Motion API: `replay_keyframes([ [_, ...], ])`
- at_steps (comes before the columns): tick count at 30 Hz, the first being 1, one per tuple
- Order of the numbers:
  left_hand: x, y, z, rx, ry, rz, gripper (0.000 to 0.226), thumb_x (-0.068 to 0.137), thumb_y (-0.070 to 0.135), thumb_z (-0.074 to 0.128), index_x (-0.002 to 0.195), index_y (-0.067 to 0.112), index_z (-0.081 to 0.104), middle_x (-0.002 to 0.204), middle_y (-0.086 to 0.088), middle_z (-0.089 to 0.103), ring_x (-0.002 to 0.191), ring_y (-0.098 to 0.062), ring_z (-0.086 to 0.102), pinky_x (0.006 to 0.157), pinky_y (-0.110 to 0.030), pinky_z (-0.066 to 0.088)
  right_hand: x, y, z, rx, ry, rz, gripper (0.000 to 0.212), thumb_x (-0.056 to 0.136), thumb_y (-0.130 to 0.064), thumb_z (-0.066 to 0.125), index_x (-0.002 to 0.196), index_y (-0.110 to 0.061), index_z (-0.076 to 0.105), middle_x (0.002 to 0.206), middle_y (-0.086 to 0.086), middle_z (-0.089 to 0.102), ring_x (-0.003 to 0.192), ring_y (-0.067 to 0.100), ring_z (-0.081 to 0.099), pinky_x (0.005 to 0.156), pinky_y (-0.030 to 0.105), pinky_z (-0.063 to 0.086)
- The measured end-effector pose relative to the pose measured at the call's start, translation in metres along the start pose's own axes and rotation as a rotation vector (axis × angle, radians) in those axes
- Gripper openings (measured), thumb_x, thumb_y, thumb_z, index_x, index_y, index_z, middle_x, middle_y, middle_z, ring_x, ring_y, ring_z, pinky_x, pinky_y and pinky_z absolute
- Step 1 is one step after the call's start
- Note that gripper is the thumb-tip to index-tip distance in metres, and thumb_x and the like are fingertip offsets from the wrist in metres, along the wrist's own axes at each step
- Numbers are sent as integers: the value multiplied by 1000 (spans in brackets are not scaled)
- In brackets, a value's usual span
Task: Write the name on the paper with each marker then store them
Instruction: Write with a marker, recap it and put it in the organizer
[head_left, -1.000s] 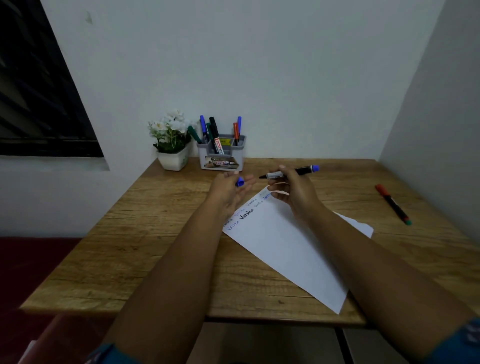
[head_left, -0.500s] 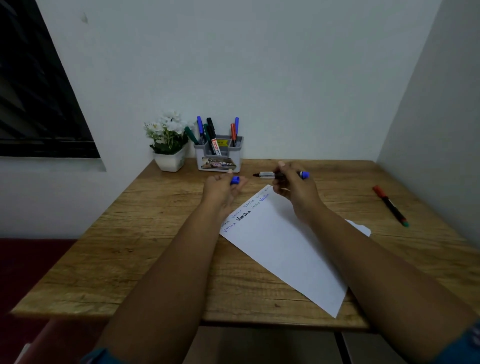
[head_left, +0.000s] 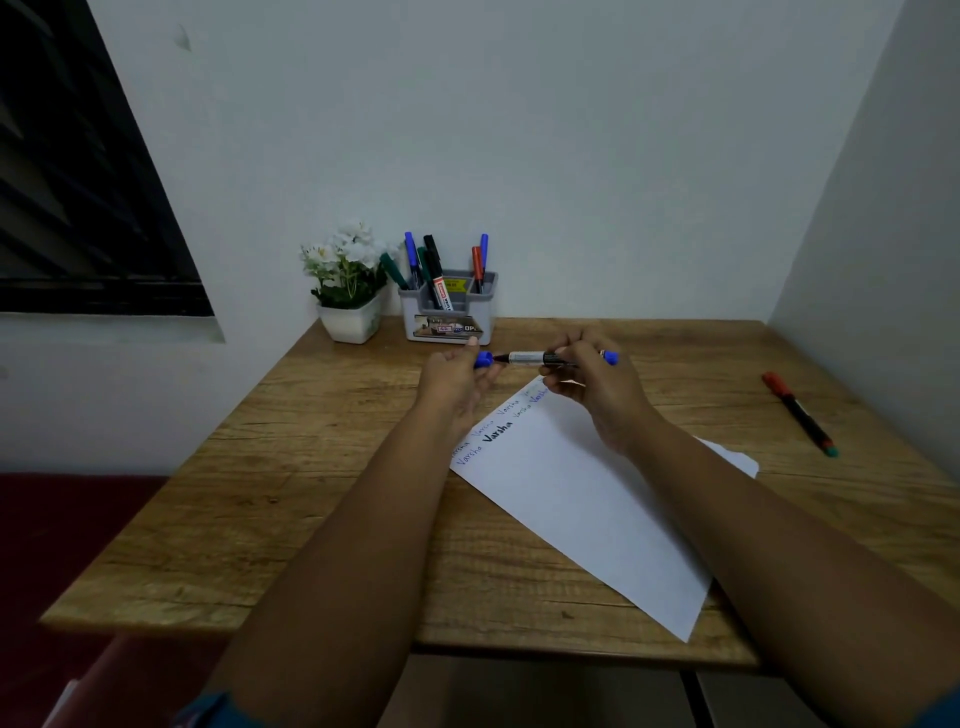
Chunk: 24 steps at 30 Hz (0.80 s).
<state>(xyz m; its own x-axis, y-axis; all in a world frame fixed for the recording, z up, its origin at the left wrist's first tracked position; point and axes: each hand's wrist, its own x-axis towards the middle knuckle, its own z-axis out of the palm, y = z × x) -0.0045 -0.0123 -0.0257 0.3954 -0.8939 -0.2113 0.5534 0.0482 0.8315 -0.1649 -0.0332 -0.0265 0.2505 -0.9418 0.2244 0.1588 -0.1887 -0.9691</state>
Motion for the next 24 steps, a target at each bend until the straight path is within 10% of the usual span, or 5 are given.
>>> replay_keyframes([
  [12,2,-5,-2,90,-44,59,36,91,13,64,120,2,46,112,-21,62,69,-13,72,60,-18,56,-4,9,0,-392,-91,-248,13,89,-13,70,102,-17,72,88,-4,73,71,15,70,72,24,58],
  [17,-4,-4,-1,121,-244,157,54,82,0,71,120,21,38,105,-16,66,84,-22,71,79,-38,59,-1,11,2,-815,-171,-629,28,94,-8,61,122,-8,62,90,-6,64,63,3,60,65,11,42],
  [24,-10,-11,6,253,-325,296,68,84,-4,67,130,28,30,115,-12,67,98,-27,69,74,-37,58,-1,24,8,-788,-48,-594,32,92,-4,61,120,1,48,90,-10,56,71,-19,53,61,-2,35],
])
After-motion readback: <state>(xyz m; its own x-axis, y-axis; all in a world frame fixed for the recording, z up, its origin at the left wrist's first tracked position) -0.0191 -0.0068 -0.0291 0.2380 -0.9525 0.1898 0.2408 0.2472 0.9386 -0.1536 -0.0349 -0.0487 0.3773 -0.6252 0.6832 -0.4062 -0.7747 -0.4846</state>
